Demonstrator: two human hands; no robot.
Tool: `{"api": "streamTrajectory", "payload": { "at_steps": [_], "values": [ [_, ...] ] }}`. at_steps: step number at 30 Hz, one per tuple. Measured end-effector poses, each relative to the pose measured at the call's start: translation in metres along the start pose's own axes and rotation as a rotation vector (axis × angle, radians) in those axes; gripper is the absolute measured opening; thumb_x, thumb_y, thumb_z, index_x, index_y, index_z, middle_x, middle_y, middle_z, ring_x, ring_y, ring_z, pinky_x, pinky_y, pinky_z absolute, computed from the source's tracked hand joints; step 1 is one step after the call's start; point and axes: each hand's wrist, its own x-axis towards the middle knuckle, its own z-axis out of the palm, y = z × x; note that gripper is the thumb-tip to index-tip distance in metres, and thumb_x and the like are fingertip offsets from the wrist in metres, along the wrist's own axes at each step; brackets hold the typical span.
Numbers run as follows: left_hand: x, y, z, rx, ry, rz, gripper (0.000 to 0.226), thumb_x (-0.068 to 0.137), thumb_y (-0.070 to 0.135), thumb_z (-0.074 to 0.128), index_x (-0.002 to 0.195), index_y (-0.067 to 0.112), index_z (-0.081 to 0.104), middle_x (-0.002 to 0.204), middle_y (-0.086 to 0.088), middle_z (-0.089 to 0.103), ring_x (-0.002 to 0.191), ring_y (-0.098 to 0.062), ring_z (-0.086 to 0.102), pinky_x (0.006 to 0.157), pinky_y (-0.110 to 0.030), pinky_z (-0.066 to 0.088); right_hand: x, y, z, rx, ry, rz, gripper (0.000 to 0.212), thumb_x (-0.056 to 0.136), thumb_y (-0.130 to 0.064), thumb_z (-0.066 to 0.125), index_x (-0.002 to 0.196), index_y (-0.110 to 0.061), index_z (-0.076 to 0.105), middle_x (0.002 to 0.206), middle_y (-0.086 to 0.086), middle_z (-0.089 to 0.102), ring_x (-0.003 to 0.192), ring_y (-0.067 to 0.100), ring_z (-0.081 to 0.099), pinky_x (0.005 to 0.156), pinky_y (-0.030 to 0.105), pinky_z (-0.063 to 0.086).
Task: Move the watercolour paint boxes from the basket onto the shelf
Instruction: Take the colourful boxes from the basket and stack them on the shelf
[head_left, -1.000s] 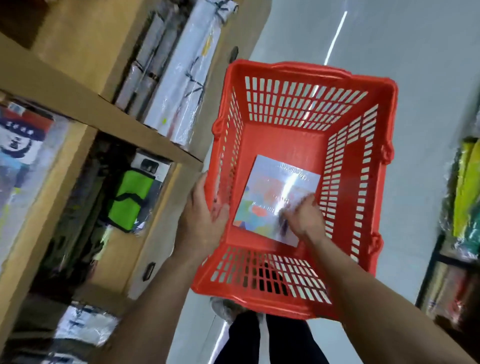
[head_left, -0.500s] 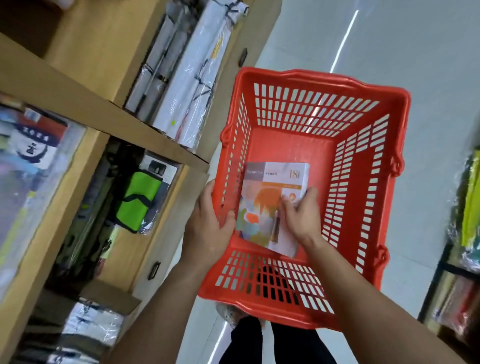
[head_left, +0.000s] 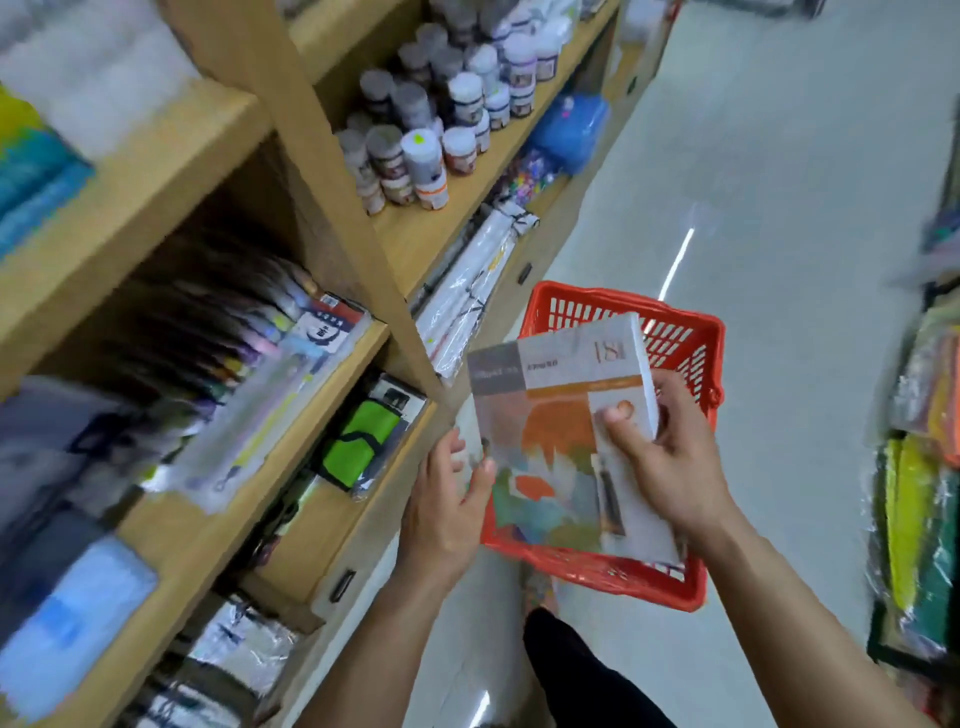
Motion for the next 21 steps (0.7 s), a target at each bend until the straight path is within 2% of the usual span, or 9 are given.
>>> {"api": "streamTrajectory", "payload": {
  "at_steps": [4,7,9,11,13,16,17,19,21],
  "values": [
    [-0.073,0.015,-0.073,-0.209,0.098,0.07,0.057,0.096,0.046,0.061,0.147,0.032,0.039,0.136,0.009,0.06,0.122,-0.012,0.061,0.101,-0.044,0.053,-0.043,-0.088,0.021,0.164,-0.069,-0.182,0.019,0.093,-0.026,0.067,0.11,-0.031,0.064,0.099,-0.022,0.075,0.085,-0.006,0.07,0.073,0.014,0.053],
    [-0.133,0.016,-0.136,-0.32,0.281,0.114,0.038,0.092,0.05,0.059,0.126,0.051,0.042,0.126,0.021,0.064,0.105,0.007,0.065,0.081,-0.018,0.055,-0.088,-0.147,0.047,0.216,-0.159,-0.275,0.015,0.091,-0.026,0.068,0.106,-0.026,0.067,0.095,-0.017,0.076,0.084,-0.001,0.07,0.072,0.016,0.053],
    [-0.175,0.005,-0.176,-0.348,0.404,0.076,0.03,0.102,0.034,0.055,0.125,0.05,0.044,0.124,0.013,0.067,0.1,0.007,0.066,0.072,-0.013,0.053,-0.12,-0.184,0.072,0.19,-0.246,-0.33,0.014,0.091,-0.03,0.068,0.105,-0.029,0.068,0.095,-0.02,0.077,0.083,-0.003,0.071,0.069,0.015,0.052],
    [-0.221,-0.012,-0.215,-0.31,0.546,0.033,0.034,0.106,0.024,0.05,0.135,0.041,0.044,0.126,0.005,0.066,0.106,0.005,0.063,0.081,-0.016,0.05,-0.153,-0.216,0.104,0.123,-0.352,-0.396,0.01,0.092,-0.035,0.067,0.101,-0.038,0.07,0.094,-0.025,0.076,0.081,-0.004,0.071,0.066,0.013,0.051],
    [-0.265,-0.031,-0.25,-0.28,0.666,0.0,0.041,0.107,0.027,0.047,0.147,0.029,0.041,0.135,0.002,0.062,0.114,0.003,0.06,0.094,-0.018,0.049,-0.187,-0.243,0.14,0.079,-0.476,-0.447,0.01,0.092,-0.035,0.064,0.095,-0.044,0.068,0.089,-0.018,0.076,0.077,-0.001,0.069,0.065,0.02,0.051],
    [-0.321,-0.056,-0.297,-0.286,0.78,-0.043,0.054,0.104,0.034,0.052,0.155,0.029,0.035,0.145,0.002,0.058,0.125,-0.011,0.059,0.106,-0.042,0.049,-0.231,-0.271,0.194,0.02,-0.633,-0.482,0.032,0.085,-0.024,0.053,0.093,-0.052,0.065,0.09,-0.024,0.069,0.083,-0.004,0.062,0.071,0.02,0.046],
    [-0.335,-0.062,-0.311,-0.288,0.812,-0.049,0.059,0.102,0.035,0.057,0.156,0.031,0.034,0.148,0.006,0.056,0.129,-0.012,0.057,0.107,-0.043,0.048,-0.243,-0.278,0.21,-0.007,-0.692,-0.496,0.039,0.082,-0.021,0.051,0.1,-0.051,0.066,0.096,-0.021,0.069,0.093,0.002,0.062,0.077,0.024,0.049],
    [-0.357,-0.07,-0.335,-0.253,0.885,-0.069,0.072,0.094,0.04,0.068,0.155,0.041,0.03,0.15,0.019,0.046,0.136,-0.008,0.045,0.109,-0.035,0.044,-0.261,-0.292,0.242,-0.053,-0.812,-0.547,0.044,0.083,-0.017,0.051,0.119,-0.038,0.065,0.108,-0.001,0.069,0.107,0.029,0.06,0.09,0.042,0.054],
    [-0.371,-0.08,-0.356,-0.2,0.941,-0.107,0.087,0.087,0.041,0.076,0.156,0.044,0.022,0.146,0.022,0.036,0.135,-0.004,0.037,0.107,-0.028,0.037,-0.27,-0.305,0.273,-0.087,-0.871,-0.567,0.046,0.092,-0.014,0.057,0.136,-0.028,0.059,0.116,0.009,0.067,0.108,0.035,0.064,0.089,0.047,0.057]
  ]
}}
